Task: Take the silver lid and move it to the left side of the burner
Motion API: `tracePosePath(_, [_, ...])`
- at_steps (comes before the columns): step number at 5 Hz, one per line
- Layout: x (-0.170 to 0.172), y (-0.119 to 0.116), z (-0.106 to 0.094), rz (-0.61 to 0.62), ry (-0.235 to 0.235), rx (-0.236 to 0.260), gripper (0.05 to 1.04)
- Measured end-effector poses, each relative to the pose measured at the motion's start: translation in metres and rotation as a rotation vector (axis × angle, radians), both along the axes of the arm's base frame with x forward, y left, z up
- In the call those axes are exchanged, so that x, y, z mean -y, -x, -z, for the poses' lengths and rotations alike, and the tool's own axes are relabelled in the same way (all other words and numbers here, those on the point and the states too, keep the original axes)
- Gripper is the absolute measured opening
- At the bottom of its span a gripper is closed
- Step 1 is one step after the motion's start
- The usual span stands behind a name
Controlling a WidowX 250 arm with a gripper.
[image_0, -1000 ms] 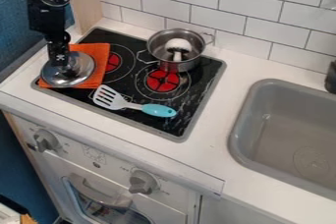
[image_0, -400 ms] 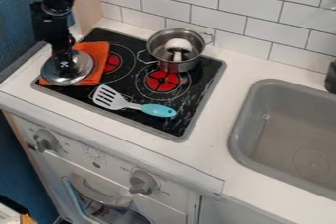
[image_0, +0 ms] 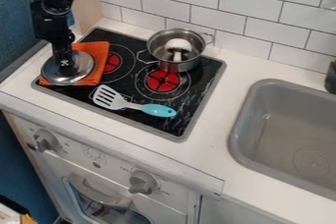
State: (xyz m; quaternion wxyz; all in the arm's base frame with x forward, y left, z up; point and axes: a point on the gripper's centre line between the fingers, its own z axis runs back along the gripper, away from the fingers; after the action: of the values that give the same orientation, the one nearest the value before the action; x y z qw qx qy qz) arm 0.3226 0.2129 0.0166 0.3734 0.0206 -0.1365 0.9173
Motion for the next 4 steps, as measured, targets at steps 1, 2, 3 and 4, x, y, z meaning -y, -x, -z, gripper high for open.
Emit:
tracePosePath(1, [0.002, 0.0, -0.004, 0.008, -0.007, 0.019, 0.268])
tracePosePath(2, [0.012, -0.003, -0.035, 0.073, -0.099, 0.099, 0.268])
tracePosePath(3, [0.022, -0.008, -0.073, 0.109, -0.14, 0.209, 0.268])
tracePosePath(4, [0.044, -0.014, -0.091, 0.166, -0.112, 0.277, 0.268])
